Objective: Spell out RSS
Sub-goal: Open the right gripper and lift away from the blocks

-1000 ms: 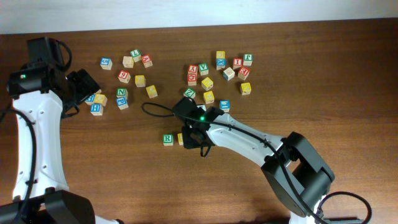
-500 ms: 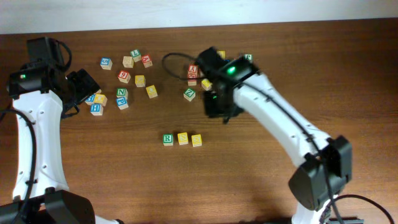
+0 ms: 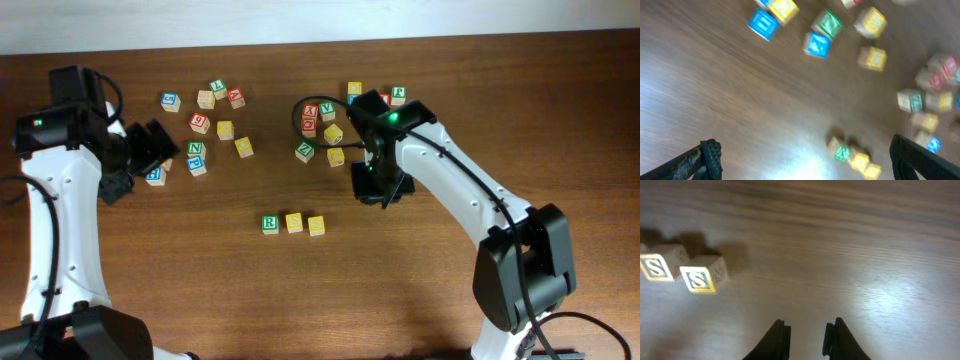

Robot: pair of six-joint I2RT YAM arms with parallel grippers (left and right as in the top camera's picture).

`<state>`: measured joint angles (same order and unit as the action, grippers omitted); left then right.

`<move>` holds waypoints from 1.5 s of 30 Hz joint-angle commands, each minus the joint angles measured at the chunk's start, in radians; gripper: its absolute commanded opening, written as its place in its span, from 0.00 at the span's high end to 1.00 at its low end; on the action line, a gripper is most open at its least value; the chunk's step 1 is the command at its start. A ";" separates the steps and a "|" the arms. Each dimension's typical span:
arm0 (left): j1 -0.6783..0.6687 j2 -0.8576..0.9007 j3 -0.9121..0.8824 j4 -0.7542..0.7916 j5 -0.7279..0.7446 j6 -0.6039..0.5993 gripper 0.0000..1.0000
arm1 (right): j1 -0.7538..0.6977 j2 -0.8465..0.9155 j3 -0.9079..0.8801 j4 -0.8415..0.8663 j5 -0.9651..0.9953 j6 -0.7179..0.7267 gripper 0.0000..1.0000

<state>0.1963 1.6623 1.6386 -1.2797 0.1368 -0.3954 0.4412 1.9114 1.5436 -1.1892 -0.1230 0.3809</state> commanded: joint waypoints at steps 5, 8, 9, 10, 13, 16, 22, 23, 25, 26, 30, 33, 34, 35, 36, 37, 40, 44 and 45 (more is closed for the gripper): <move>-0.101 -0.003 -0.264 0.083 0.077 0.098 0.39 | 0.003 -0.005 -0.154 0.193 -0.162 0.002 0.88; -0.158 -0.001 -0.416 0.228 0.077 0.098 0.57 | 0.003 -0.003 -0.175 0.229 -0.161 0.020 0.96; -0.172 -0.001 -0.448 0.261 0.077 0.098 0.64 | 0.003 -0.002 -0.179 0.238 -0.161 0.020 0.96; -0.188 0.000 -0.478 0.297 0.077 0.098 0.72 | 0.004 -0.002 -0.182 0.247 -0.161 0.022 0.96; -0.239 0.002 -0.560 0.415 0.076 0.094 0.91 | 0.005 0.003 -0.188 0.272 -0.160 0.042 0.96; -0.270 0.016 -0.600 0.506 0.077 0.093 0.95 | 0.005 0.010 -0.188 0.285 -0.158 0.047 0.96; -0.296 0.062 -0.611 0.539 0.077 0.093 1.00 | 0.005 0.010 -0.222 0.326 -0.174 0.055 0.96; -0.300 0.078 -0.611 0.537 0.077 0.094 1.00 | 0.004 0.010 -0.238 0.343 -0.184 0.061 0.96; -0.310 0.111 -0.611 0.535 0.077 0.094 1.00 | 0.005 0.010 -0.269 0.378 -0.211 0.066 0.96; -0.313 0.124 -0.611 0.539 0.077 0.094 1.00 | 0.005 0.010 -0.281 0.397 -0.235 0.066 0.96; -0.323 0.175 -0.611 0.560 0.078 0.094 1.00 | 0.010 0.010 -0.312 0.457 -0.292 0.101 0.96; -0.323 0.189 -0.611 0.570 0.097 0.094 1.00 | 0.029 0.010 -0.314 0.461 -0.292 0.107 0.96; -0.323 0.189 -0.611 0.570 0.104 0.094 1.00 | 0.038 0.010 -0.314 0.465 -0.292 0.108 0.96; -0.323 0.189 -0.611 0.570 0.108 0.094 1.00 | 0.047 0.010 -0.314 0.468 -0.287 0.120 0.96; -0.323 0.189 -0.611 0.569 0.121 0.094 1.00 | 0.061 0.010 -0.316 0.476 -0.280 0.138 0.96; -0.323 0.189 -0.611 0.569 0.138 0.094 1.00 | 0.072 0.010 -0.317 0.485 -0.280 0.148 0.96; -0.328 0.189 -0.611 0.568 0.138 0.093 1.00 | 0.091 0.010 -0.317 0.491 -0.246 0.175 0.96; -0.334 0.189 -0.611 0.562 0.138 0.094 1.00 | 0.091 0.015 -0.328 0.500 -0.231 0.178 0.96; -0.334 0.189 -0.611 0.562 0.143 0.094 1.00 | 0.091 0.021 -0.328 0.501 -0.231 0.178 0.96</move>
<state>-0.1318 1.8275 1.0393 -0.7158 0.2558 -0.3058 0.5327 1.9148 1.2358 -0.6956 -0.3775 0.5457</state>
